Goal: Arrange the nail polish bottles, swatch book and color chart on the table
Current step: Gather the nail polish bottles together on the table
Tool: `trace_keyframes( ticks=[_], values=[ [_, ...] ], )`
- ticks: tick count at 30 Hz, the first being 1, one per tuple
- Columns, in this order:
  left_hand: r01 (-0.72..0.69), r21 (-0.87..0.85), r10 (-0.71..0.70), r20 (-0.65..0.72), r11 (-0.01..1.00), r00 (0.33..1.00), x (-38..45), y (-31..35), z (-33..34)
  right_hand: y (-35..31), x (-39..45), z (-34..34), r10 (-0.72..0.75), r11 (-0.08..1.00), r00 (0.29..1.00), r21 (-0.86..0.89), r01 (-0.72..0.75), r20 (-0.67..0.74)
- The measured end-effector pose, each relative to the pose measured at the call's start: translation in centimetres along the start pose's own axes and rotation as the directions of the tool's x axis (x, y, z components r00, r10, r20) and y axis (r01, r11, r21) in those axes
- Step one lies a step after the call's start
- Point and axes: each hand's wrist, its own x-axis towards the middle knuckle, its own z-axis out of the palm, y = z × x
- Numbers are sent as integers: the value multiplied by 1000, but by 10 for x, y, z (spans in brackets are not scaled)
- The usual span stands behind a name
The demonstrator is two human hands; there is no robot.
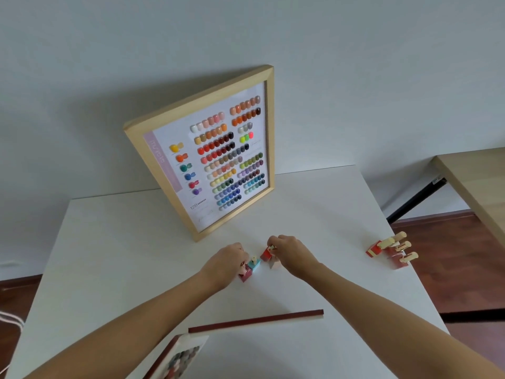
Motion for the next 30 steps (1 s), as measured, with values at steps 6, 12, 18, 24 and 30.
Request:
trace_keyframes(
  ticks=[6, 12, 18, 24, 30],
  values=[
    [32, 29, -30, -61, 999, 998, -7, 17, -49, 24, -29, -19, 87, 989, 991, 129, -74, -100],
    [-17, 44, 23, -136, 999, 990, -2, 55, -101, 70, -80, -46, 226, 957, 956, 223, -183, -185],
    [-210, 19, 211, -82, 978, 974, 39, 124, -97, 120, -140, -61, 388, 906, 889, 277, -319, -244],
    [-372, -42, 374, 59, 927, 925, 83, 205, -45, 165, -196, -65, 520, 831, 822, 362, -422, -235],
    [-472, -57, 474, 182, 880, 861, 116, 267, 12, 200, -226, -59, 610, 772, 766, 370, -517, -202]
  ],
)
